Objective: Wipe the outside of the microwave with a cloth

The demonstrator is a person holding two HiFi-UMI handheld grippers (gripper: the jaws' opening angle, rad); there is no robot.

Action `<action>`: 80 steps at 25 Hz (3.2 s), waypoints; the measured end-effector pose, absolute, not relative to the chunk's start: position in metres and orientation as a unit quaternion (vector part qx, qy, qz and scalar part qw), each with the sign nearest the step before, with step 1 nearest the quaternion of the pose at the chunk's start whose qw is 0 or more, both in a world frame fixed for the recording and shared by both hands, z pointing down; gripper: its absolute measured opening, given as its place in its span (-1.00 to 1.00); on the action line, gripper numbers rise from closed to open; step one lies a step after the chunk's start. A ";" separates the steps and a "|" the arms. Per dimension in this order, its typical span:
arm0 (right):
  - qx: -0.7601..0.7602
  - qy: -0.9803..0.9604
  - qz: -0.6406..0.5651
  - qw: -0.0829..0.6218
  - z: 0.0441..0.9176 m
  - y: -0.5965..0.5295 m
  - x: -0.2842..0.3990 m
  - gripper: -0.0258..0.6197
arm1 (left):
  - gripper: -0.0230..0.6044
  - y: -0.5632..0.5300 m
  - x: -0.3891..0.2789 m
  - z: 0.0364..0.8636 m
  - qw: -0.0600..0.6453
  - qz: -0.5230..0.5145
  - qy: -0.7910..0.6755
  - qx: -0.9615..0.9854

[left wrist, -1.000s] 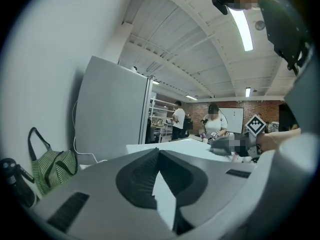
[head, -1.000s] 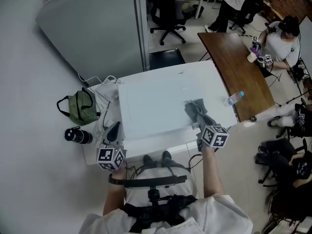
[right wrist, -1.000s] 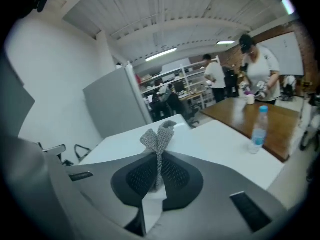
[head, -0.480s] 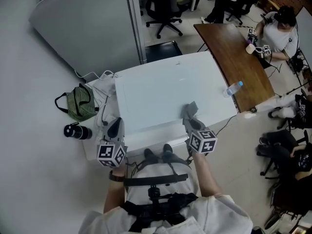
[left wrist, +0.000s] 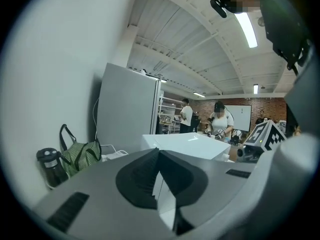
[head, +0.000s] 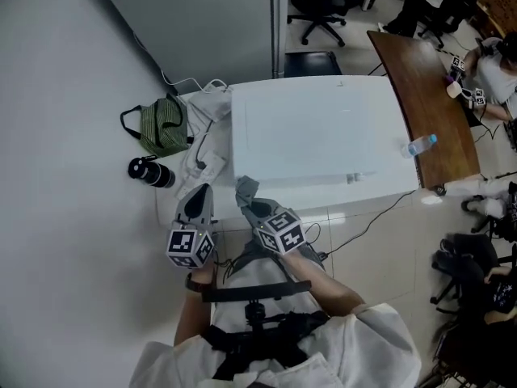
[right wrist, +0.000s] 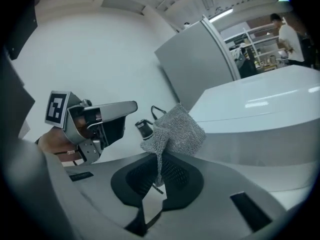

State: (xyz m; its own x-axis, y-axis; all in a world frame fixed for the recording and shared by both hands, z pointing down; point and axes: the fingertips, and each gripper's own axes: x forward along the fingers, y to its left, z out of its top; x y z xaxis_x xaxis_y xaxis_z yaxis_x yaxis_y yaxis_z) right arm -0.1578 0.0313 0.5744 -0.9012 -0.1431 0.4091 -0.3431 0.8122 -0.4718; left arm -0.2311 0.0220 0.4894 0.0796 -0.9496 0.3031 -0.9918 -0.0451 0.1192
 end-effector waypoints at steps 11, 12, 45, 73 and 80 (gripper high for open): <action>0.245 -0.909 0.294 0.167 0.610 -0.023 -0.038 -0.86 | -0.90 0.056 -0.163 0.495 0.152 0.067 -0.685 0.710; 0.274 -0.900 0.297 0.162 0.614 -0.037 -0.006 -0.86 | -0.90 0.056 -0.149 0.496 0.152 0.064 -0.683 0.712; 0.193 -0.904 0.282 0.259 0.729 0.043 -0.138 -0.86 | -0.90 0.106 -0.172 0.521 0.167 0.095 -0.682 0.706; 0.383 -0.890 0.020 0.246 0.475 -0.164 0.184 -0.86 | -0.90 0.047 -0.116 0.514 0.145 0.074 -0.659 0.734; 0.165 -0.920 -0.067 0.350 0.440 -0.134 -0.113 -0.86 | -0.90 0.051 -0.247 0.510 0.129 0.021 -0.689 0.713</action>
State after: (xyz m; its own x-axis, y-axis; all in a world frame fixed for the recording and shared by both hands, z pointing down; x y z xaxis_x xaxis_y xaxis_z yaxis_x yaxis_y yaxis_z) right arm -0.1127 -0.1336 0.4398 -0.7004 -0.3508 0.6215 -0.2575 0.9364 0.2384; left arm -0.2473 0.0506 0.5100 0.0495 -0.9770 0.2073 -0.9878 -0.0171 0.1551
